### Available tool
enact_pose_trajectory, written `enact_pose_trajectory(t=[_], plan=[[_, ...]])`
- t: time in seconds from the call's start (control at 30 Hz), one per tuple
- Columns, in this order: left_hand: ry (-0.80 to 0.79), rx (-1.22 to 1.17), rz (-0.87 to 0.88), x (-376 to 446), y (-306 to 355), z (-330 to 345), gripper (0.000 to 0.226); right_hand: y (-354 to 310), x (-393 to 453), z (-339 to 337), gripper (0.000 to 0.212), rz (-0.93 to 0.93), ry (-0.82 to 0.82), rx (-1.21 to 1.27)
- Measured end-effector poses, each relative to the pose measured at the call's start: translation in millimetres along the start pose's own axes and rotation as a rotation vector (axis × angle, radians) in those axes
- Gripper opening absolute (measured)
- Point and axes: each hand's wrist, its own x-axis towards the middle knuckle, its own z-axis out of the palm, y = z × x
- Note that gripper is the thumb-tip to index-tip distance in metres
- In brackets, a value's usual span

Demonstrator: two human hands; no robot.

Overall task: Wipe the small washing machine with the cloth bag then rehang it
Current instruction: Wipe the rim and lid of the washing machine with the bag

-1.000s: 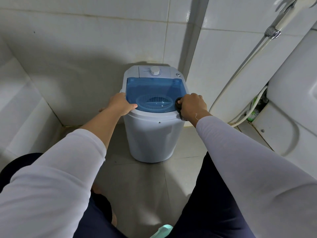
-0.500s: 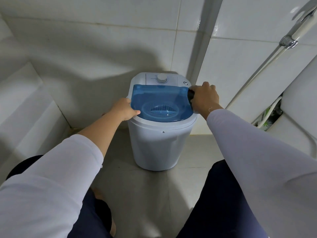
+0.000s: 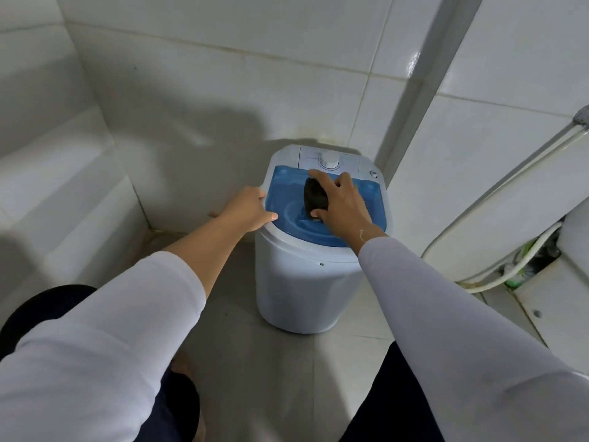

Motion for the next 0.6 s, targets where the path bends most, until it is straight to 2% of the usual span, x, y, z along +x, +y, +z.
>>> enact_pose_trajectory(t=[0.2,0.33,0.43,0.6], plan=[[0.000,-0.004,-0.052,9.6,-7.0,3.3,0.068,2.2,2.6,3.7,0.048,-0.051,-0.008,-0.121],[0.007,0.022,-0.040,13.2,-9.4,5.2,0.064,-1.5,11.3,-11.6,0.052,0.008,-0.202,-0.003],[0.023,0.041,-0.024,14.0,-8.6,5.6,0.059,-0.5,19.7,-25.9,0.060,0.009,-0.332,-0.054],[0.025,0.056,-0.023,15.2,-9.6,6.6,0.058,-7.7,16.4,-16.6,0.065,-0.046,-0.144,-0.034]])
